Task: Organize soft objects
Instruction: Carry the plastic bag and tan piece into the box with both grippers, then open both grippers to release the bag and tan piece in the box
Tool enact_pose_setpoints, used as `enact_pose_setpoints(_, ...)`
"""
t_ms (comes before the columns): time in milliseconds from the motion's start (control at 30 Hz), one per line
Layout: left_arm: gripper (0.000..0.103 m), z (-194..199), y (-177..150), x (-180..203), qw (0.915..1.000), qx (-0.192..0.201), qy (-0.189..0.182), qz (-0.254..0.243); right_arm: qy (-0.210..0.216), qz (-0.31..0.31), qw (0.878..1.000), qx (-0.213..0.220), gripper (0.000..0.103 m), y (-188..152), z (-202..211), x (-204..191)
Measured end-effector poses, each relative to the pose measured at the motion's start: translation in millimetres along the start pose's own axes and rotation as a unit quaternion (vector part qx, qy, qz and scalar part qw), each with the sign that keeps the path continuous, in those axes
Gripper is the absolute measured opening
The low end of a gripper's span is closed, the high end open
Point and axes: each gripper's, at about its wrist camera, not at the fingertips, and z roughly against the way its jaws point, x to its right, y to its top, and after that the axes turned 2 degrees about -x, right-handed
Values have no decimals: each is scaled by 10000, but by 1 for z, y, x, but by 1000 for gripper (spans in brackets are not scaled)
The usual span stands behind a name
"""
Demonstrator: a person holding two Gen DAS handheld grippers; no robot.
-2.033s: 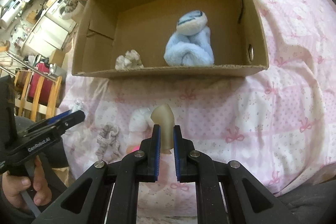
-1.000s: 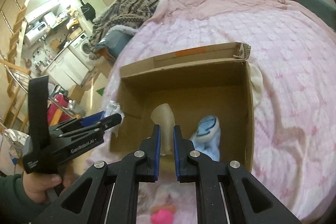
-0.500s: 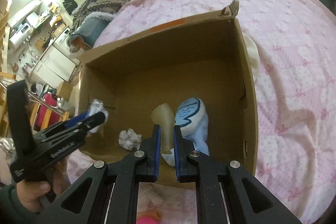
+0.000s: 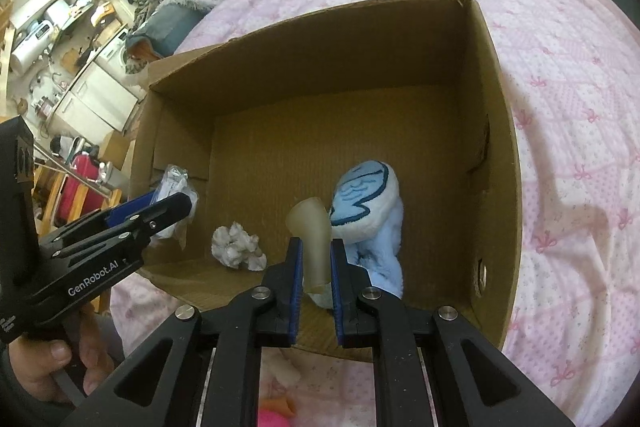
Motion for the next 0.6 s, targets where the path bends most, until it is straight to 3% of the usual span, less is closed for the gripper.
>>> enact_pose_setpoints(600,37,-2,-3,2,9999,-1,42,-104,220,-152,9996,2,18,-1,1,7)
